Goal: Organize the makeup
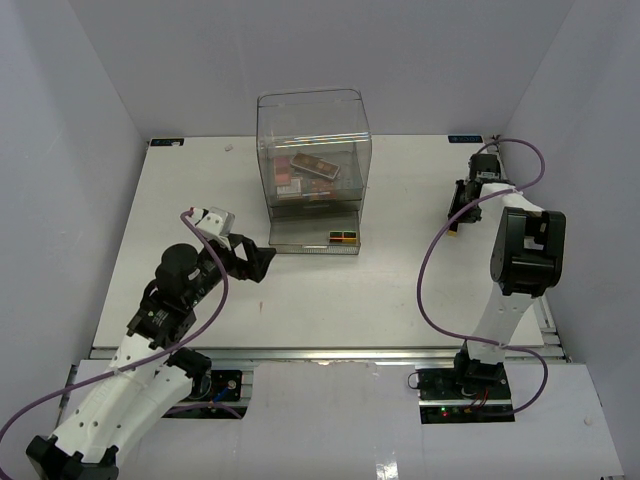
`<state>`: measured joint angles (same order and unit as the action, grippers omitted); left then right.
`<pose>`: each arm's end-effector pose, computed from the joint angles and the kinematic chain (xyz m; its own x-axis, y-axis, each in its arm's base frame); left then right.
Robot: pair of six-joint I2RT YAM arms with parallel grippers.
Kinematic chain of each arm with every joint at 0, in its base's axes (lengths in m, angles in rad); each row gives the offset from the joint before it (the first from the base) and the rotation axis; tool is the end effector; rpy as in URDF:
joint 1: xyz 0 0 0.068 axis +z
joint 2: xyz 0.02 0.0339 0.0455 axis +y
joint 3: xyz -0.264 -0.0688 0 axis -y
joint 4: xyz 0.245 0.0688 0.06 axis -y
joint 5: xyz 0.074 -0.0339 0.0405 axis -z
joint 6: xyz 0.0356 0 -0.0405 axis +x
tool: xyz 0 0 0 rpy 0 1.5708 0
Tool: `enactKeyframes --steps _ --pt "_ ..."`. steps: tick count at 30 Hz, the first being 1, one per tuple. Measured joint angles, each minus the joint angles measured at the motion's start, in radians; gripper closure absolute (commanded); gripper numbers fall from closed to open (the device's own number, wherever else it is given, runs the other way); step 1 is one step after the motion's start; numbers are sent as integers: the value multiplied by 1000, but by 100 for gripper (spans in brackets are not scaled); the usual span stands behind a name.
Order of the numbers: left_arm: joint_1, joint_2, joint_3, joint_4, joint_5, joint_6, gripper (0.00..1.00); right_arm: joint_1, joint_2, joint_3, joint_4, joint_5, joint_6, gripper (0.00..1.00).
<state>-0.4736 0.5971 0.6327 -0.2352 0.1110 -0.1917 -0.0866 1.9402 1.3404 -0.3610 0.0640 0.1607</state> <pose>0.1331 -0.0727 0.3089 -0.2780 -0.0703 -0.9580 0.5062 0.8369 -0.2083 0.4124 -0.0381 0.1811 -0.7864 0.2286 -0.5739 0.2519 0.9669 0.0399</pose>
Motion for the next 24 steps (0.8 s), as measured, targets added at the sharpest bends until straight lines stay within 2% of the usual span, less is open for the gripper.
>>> enactKeyframes --steps 2,8,11,15,20,24 --pt "0 -3 0 0 -1 0 2 -1 -44 -44 3 -33 -17 92" --pt "0 -11 0 0 -10 0 2 40 -320 -187 10 -273 -228 92" --pt "0 -19 0 0 -18 0 2 143 -474 -236 20 -356 -385 92" --pt "0 -29 0 0 -29 0 2 397 -618 -278 -5 -432 -631 90" --pt "0 -31 0 -1 -52 0 2 652 -627 -254 -60 -435 -920 89" --pt "0 -35 0 -2 -81 0 2 791 -473 -150 -91 -345 -1077 89"
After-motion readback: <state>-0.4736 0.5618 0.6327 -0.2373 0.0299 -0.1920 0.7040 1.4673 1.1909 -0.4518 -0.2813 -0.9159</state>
